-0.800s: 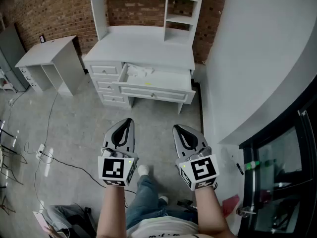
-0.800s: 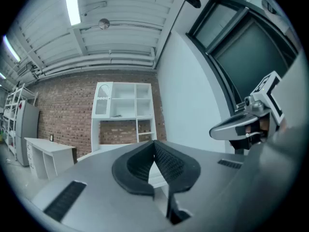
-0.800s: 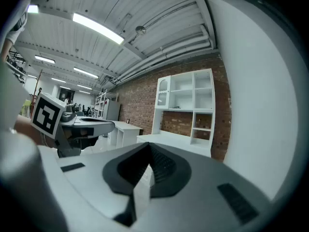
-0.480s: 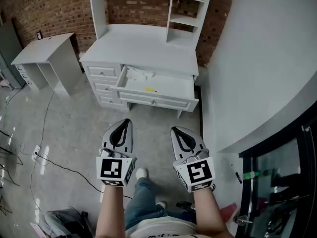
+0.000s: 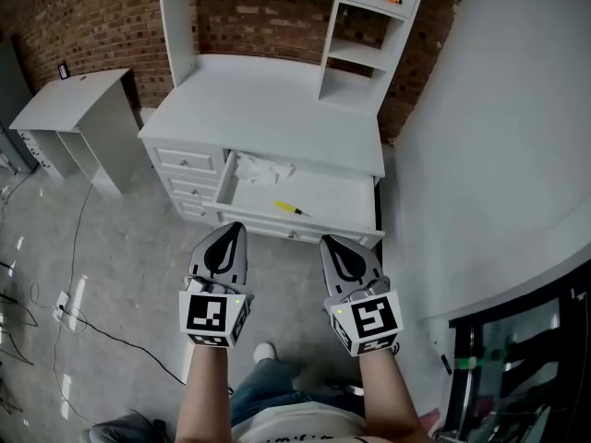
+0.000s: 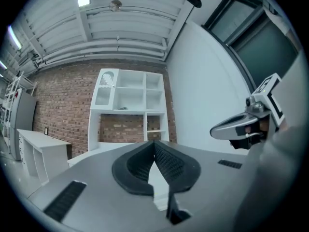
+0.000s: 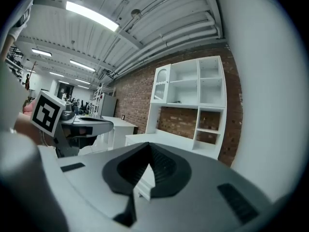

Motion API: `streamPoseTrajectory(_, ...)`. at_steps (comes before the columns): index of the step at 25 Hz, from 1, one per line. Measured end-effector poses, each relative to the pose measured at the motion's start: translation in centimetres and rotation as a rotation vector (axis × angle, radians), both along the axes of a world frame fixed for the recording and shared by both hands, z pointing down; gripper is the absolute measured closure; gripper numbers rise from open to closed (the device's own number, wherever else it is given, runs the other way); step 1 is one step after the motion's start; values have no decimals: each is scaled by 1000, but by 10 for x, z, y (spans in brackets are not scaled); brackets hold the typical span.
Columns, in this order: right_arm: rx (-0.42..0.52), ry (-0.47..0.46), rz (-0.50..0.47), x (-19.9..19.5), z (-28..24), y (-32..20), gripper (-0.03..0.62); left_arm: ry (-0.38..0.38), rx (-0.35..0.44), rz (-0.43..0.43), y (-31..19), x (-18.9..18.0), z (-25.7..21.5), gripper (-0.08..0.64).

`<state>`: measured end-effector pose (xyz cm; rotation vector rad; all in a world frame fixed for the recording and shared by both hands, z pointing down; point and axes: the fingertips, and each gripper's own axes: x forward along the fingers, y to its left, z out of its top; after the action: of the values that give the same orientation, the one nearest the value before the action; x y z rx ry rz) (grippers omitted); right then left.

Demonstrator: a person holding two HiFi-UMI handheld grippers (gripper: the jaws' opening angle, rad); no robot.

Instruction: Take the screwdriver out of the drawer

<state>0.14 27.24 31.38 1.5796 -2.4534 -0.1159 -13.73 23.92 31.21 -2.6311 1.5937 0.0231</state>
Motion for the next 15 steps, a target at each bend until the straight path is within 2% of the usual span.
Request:
streamPoseTrajectory(7,5,26,66,6,-2,-85,582,-5,-1,34,-84,-7,-1,548)
streamPoseTrajectory(15,-50,59,83,31,21,-154,581,-10,-72,12,-148,-5,28,548)
